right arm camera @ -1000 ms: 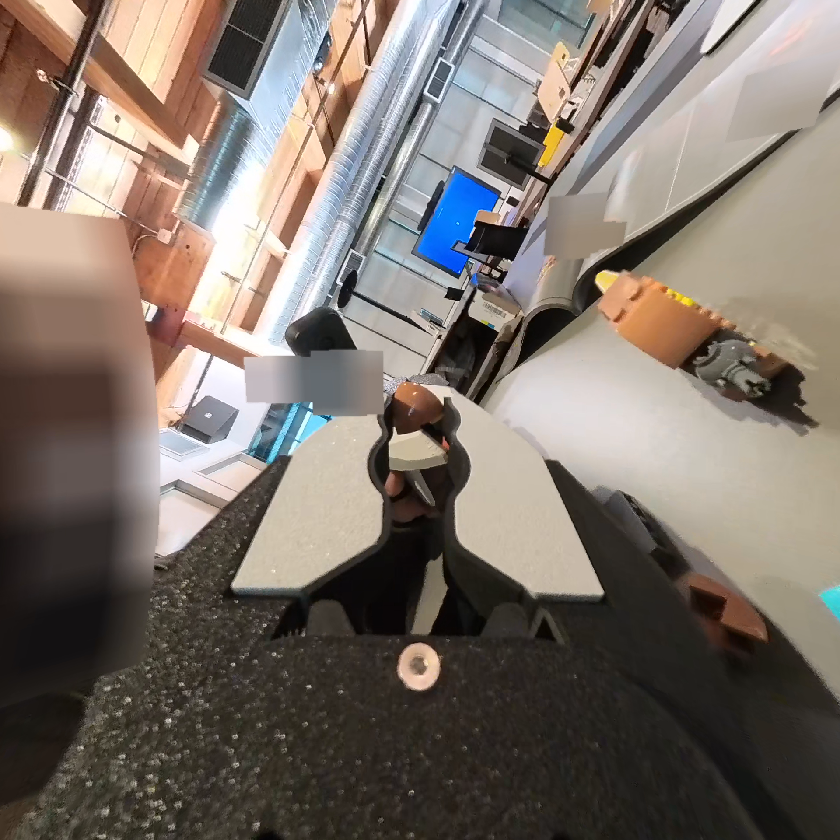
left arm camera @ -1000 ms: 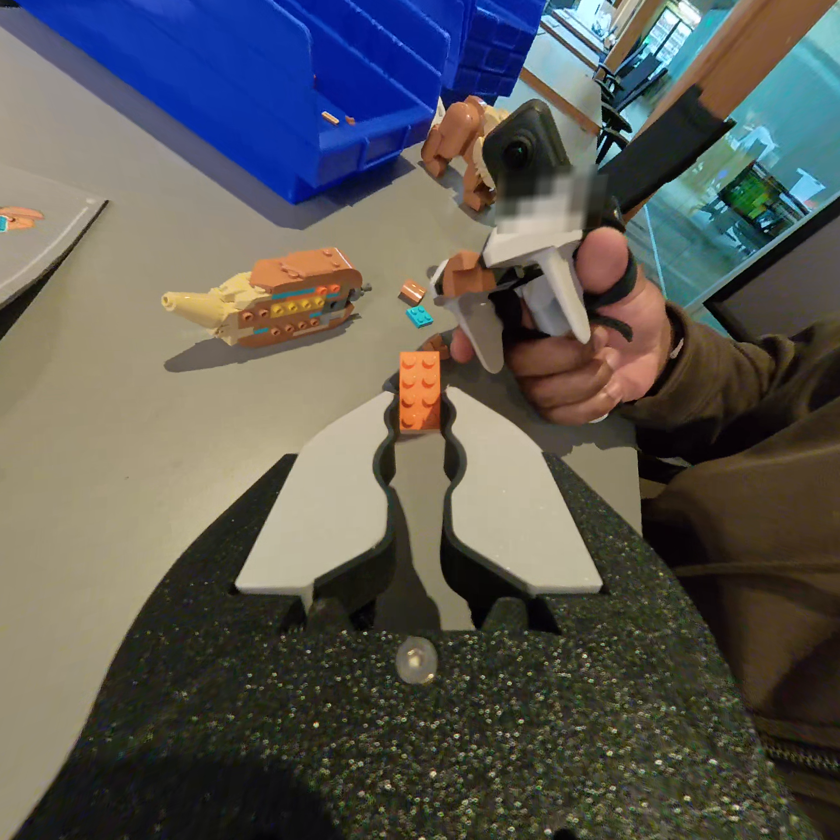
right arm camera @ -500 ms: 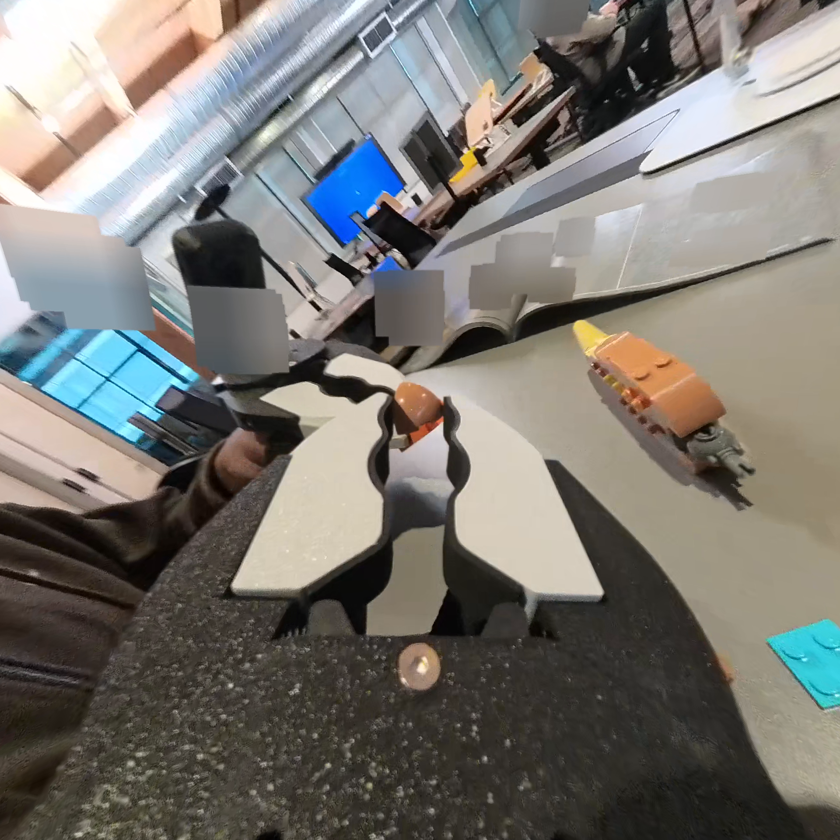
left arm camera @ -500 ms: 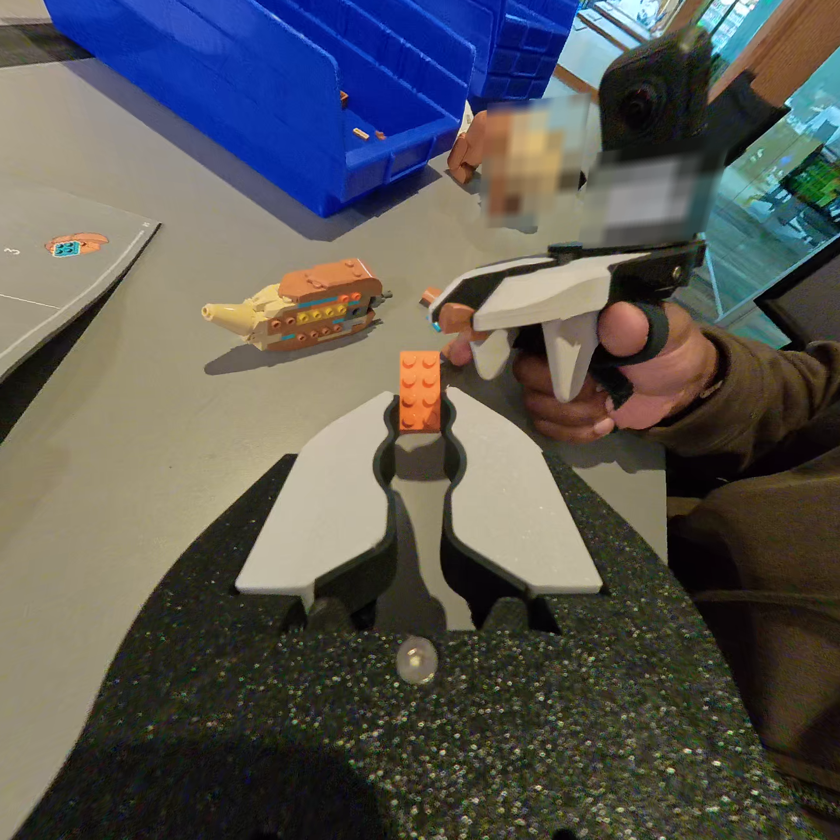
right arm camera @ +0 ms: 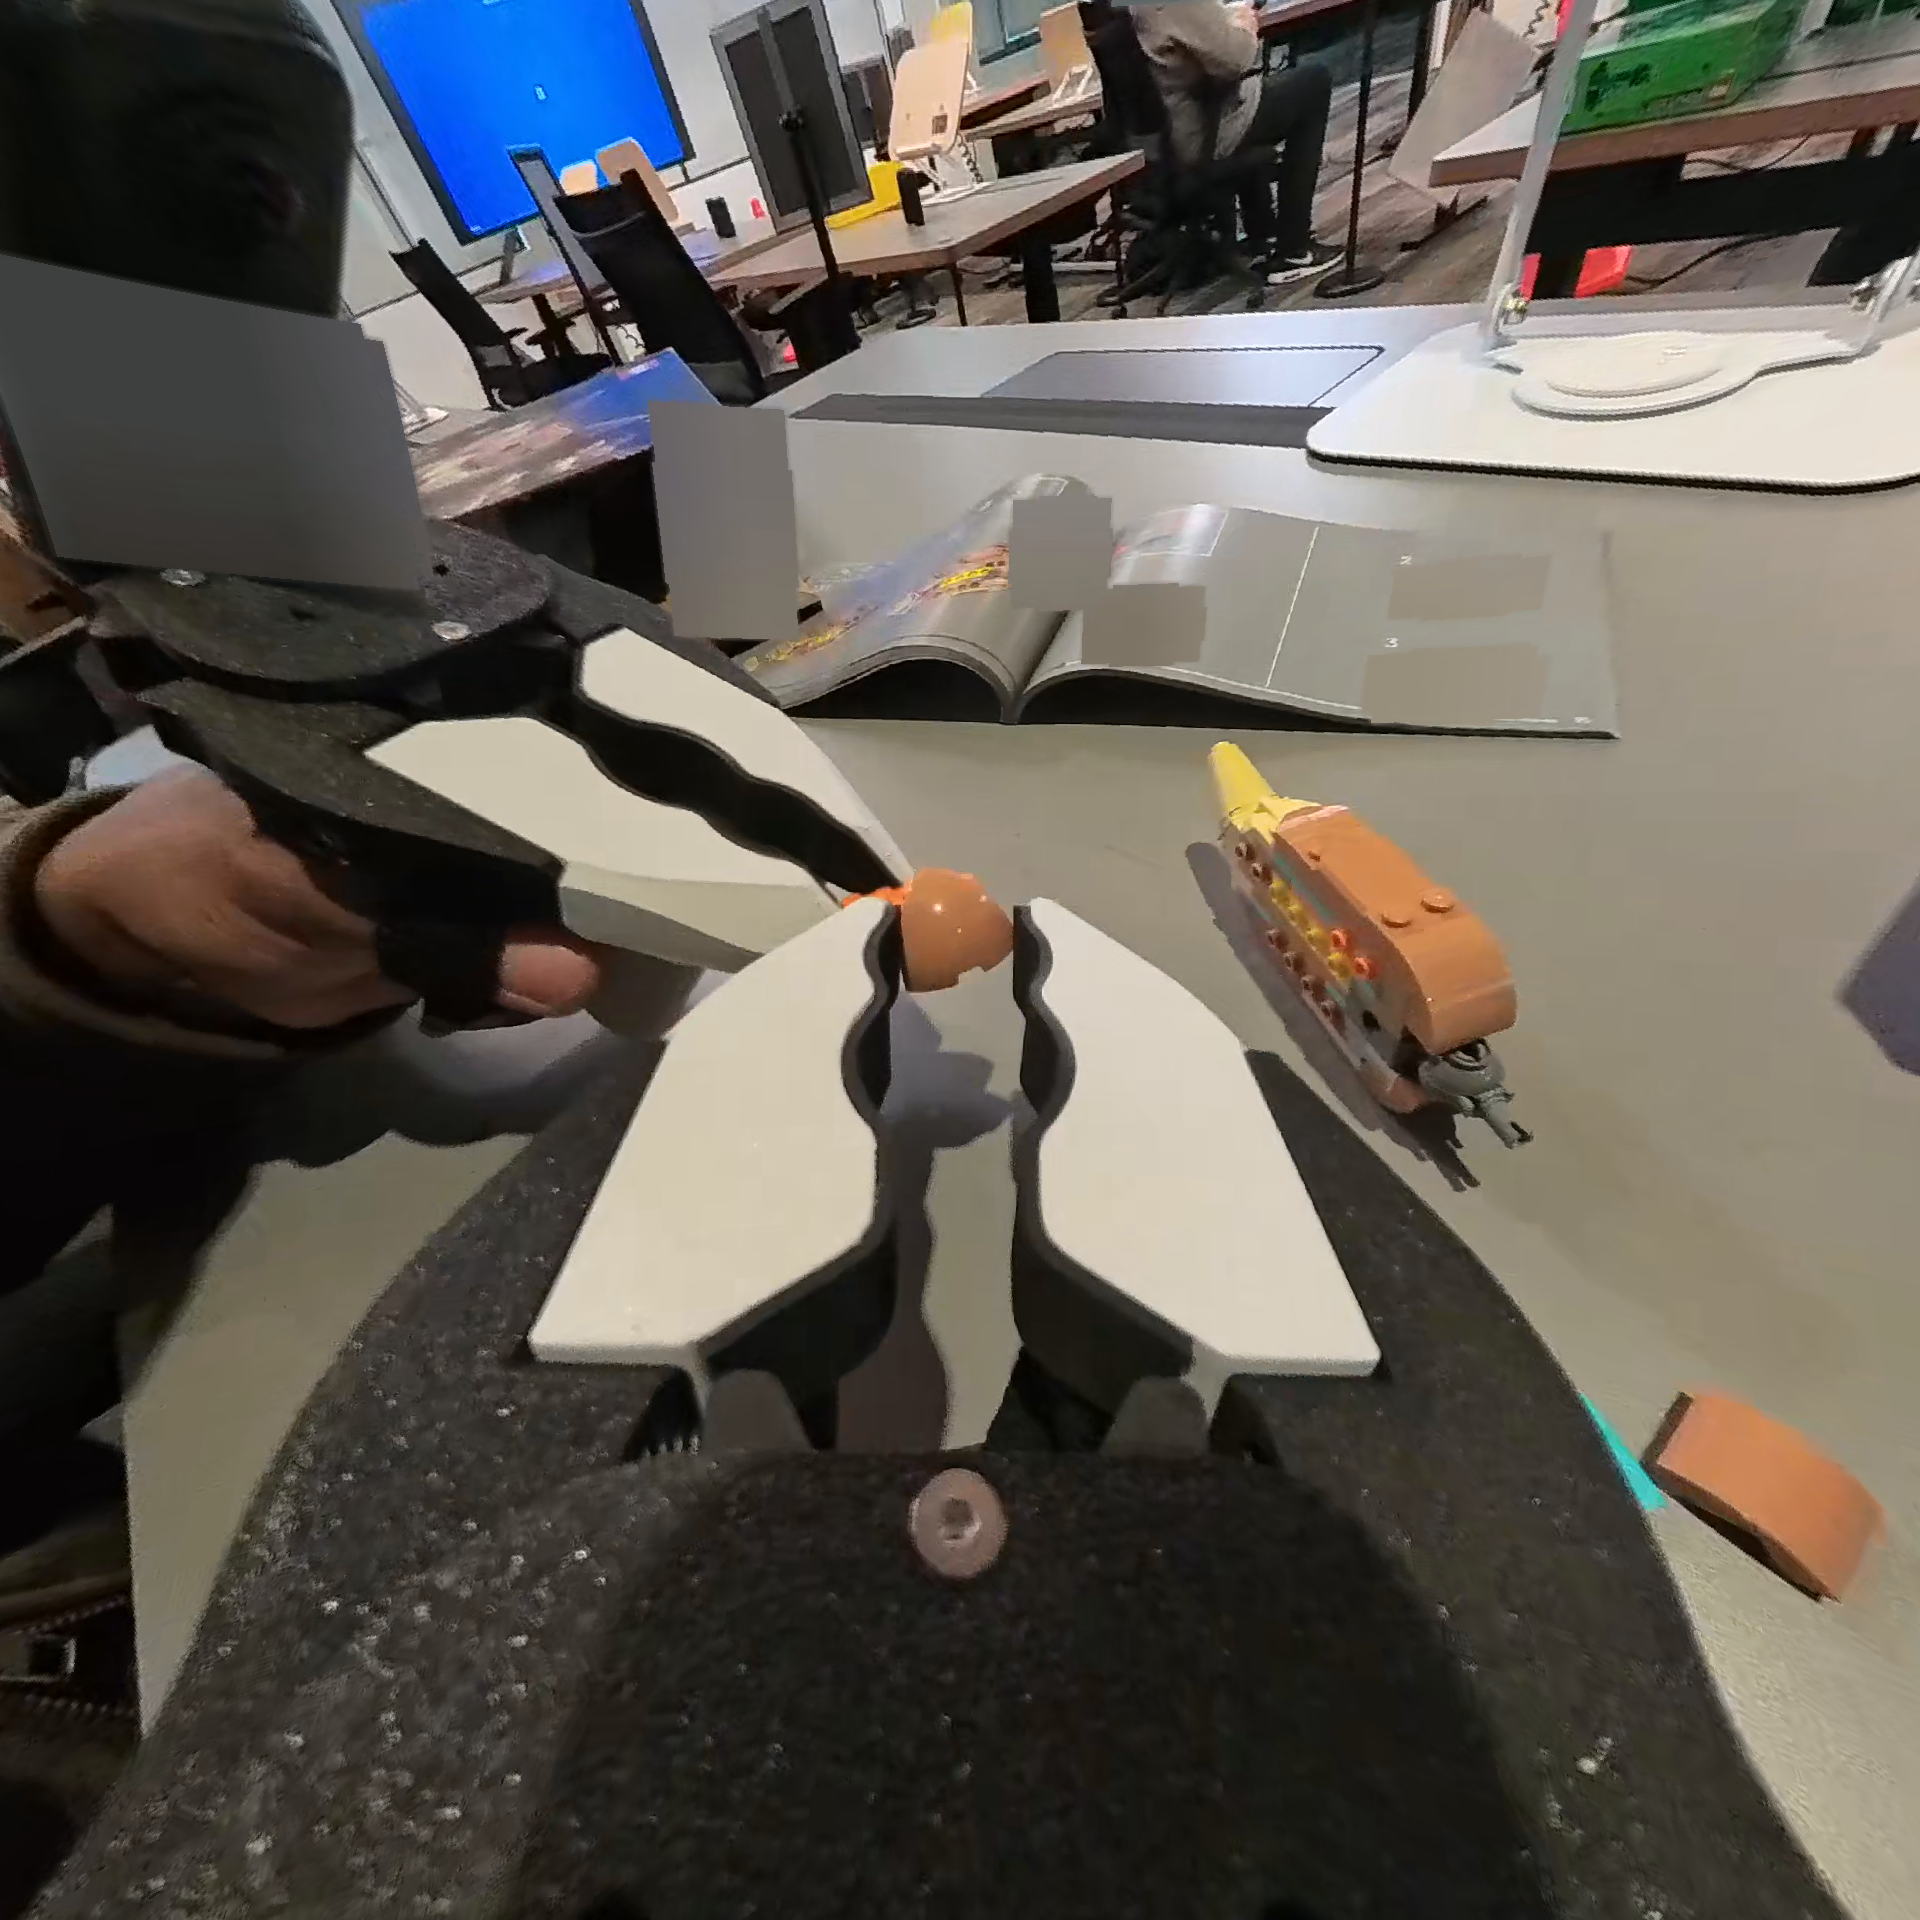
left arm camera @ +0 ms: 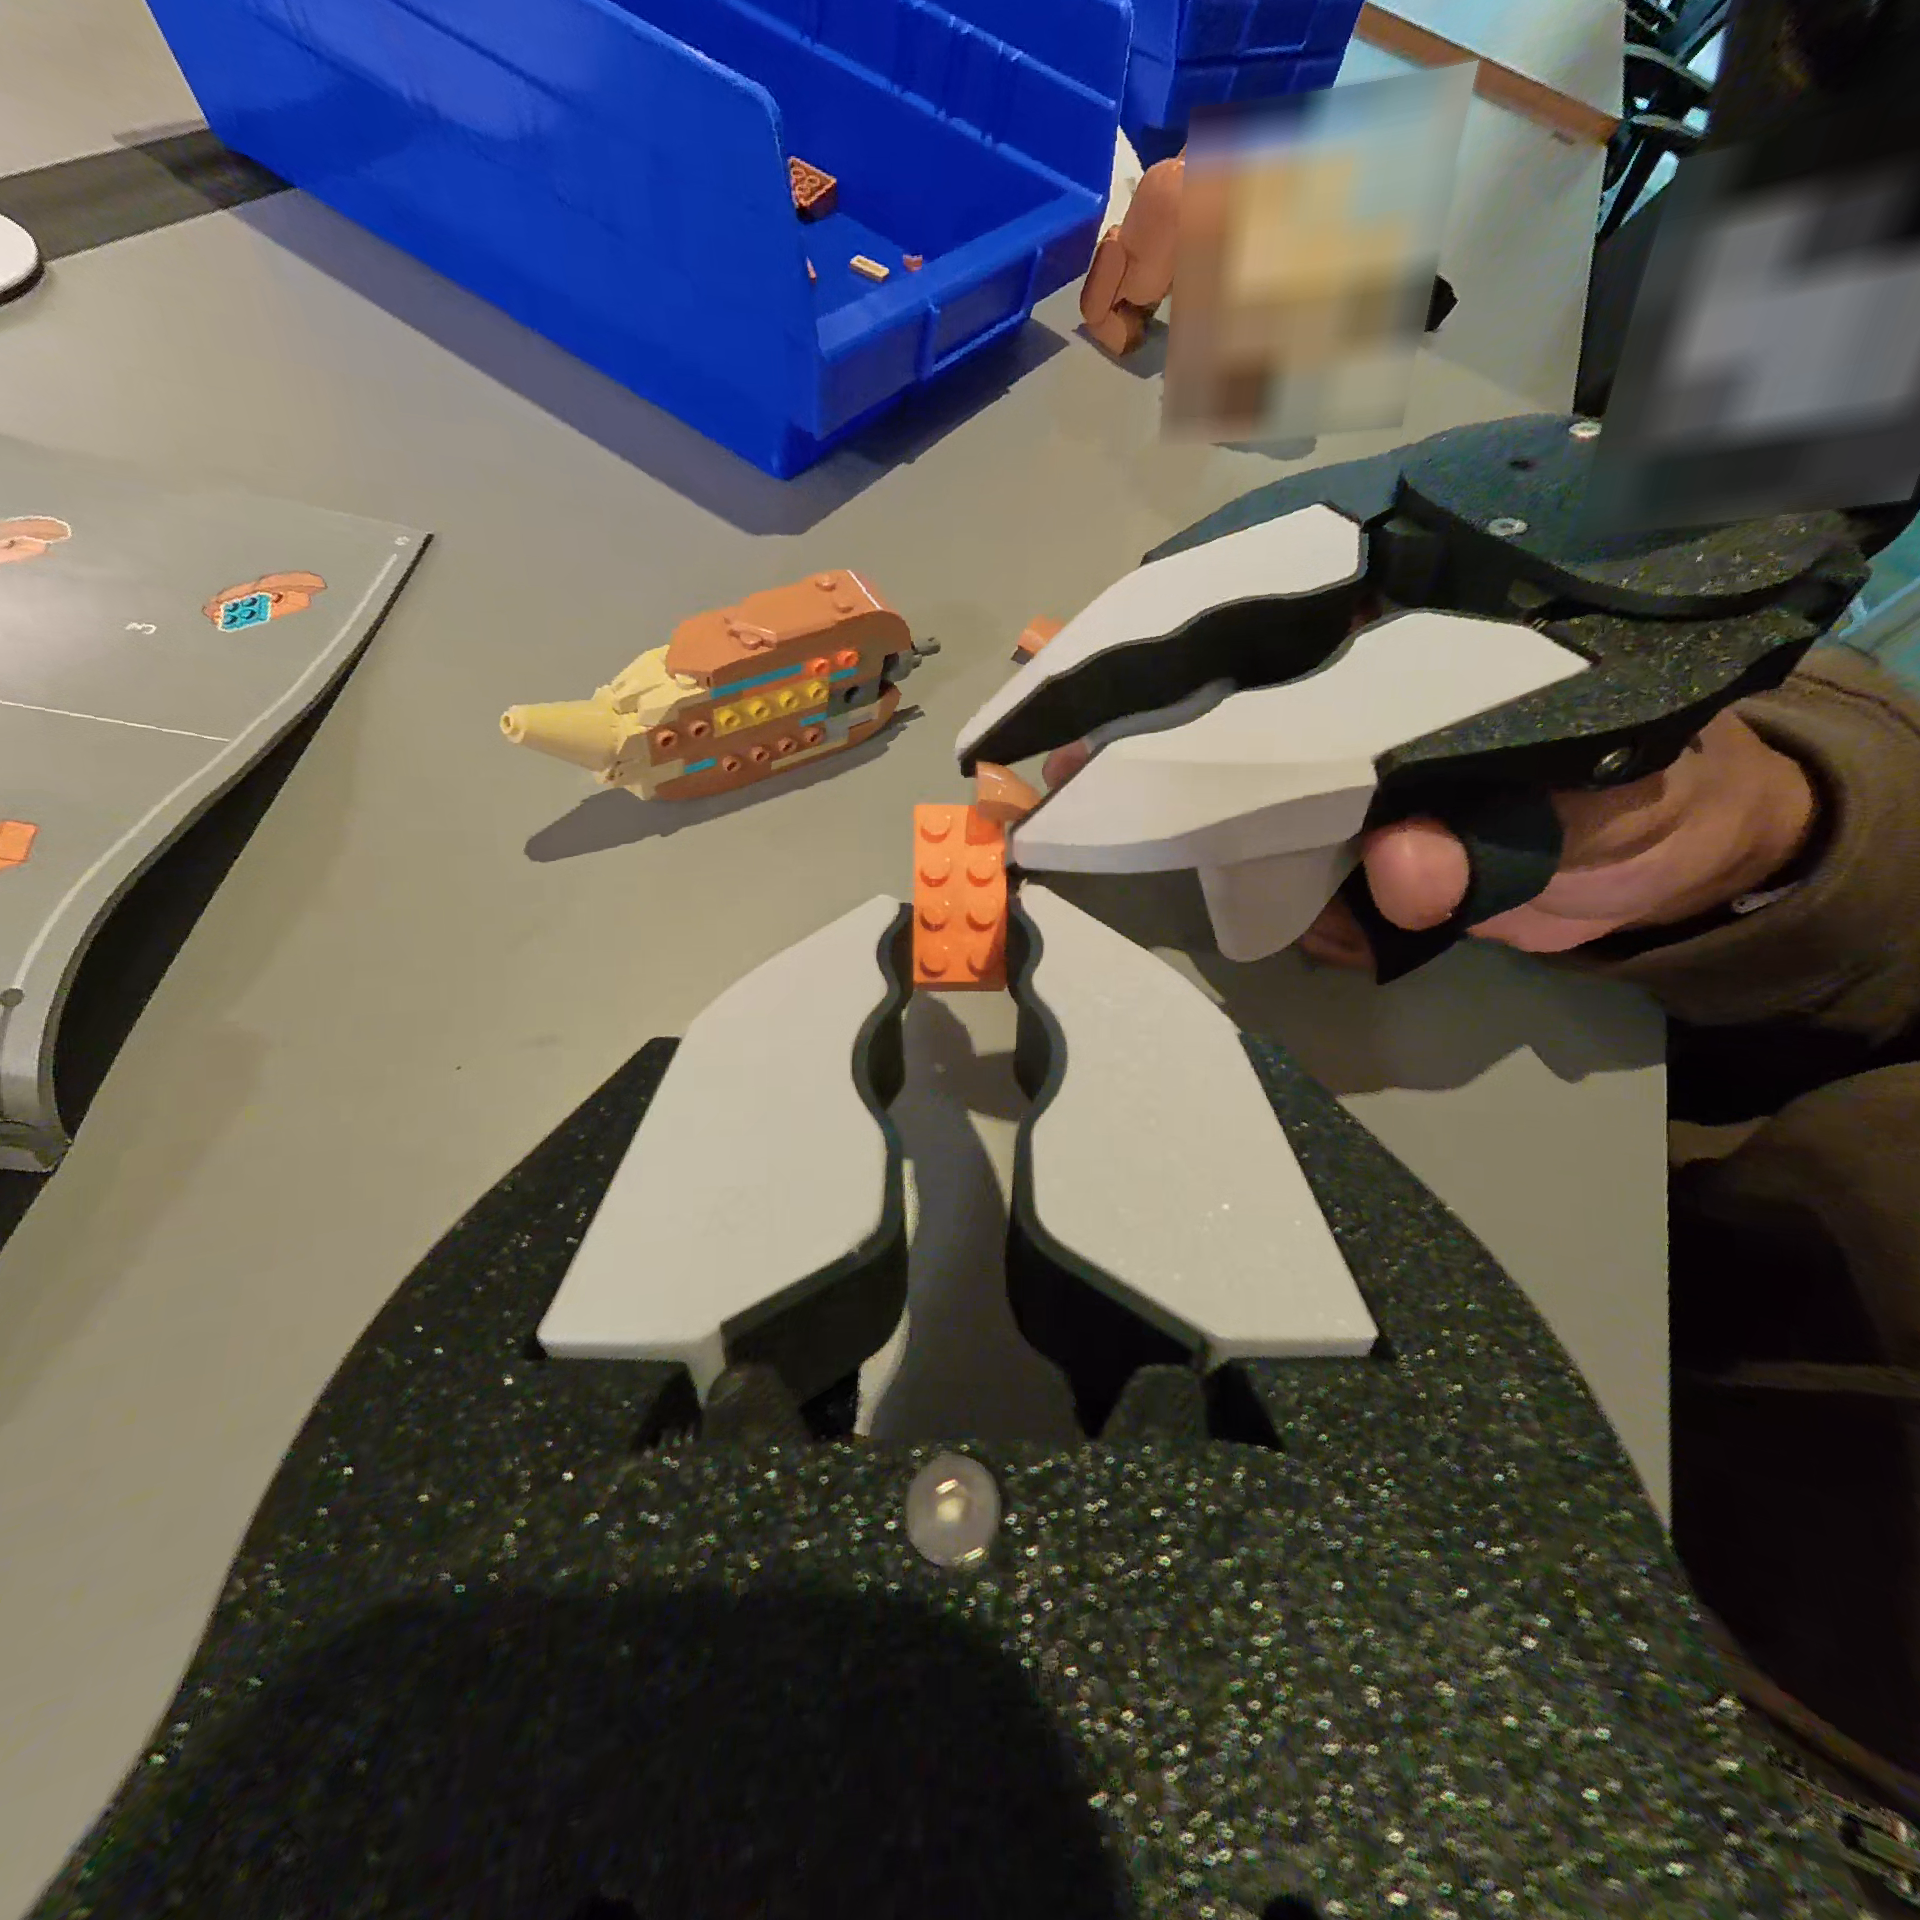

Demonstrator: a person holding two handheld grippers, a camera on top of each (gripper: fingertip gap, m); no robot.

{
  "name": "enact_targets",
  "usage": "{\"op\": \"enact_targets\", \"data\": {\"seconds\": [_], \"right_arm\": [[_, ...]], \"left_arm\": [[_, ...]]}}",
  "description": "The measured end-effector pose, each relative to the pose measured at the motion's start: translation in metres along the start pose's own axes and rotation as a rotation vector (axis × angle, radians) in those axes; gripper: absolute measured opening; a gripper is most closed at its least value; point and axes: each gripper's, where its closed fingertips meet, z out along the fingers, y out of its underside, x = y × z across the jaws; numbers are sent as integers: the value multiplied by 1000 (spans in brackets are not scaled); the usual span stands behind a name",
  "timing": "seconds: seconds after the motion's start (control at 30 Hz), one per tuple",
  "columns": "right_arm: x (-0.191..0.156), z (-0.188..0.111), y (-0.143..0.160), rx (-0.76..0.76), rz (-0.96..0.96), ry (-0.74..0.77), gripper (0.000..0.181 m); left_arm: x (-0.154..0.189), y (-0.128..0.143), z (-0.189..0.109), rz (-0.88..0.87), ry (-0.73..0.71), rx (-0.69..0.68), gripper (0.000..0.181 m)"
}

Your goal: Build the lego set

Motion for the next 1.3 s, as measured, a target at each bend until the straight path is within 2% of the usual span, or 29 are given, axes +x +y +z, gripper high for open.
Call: {"op": "enact_targets", "data": {"seconds": [0.33, 1.3], "right_arm": [[-1, 0, 2, -14, -25, 11, 21], [0, 0, 3, -20, -34, 24, 21]], "left_arm": [[1, 1, 2, 14, 11, 4, 16], [4, 4, 5, -181, 149, 29, 16]]}}
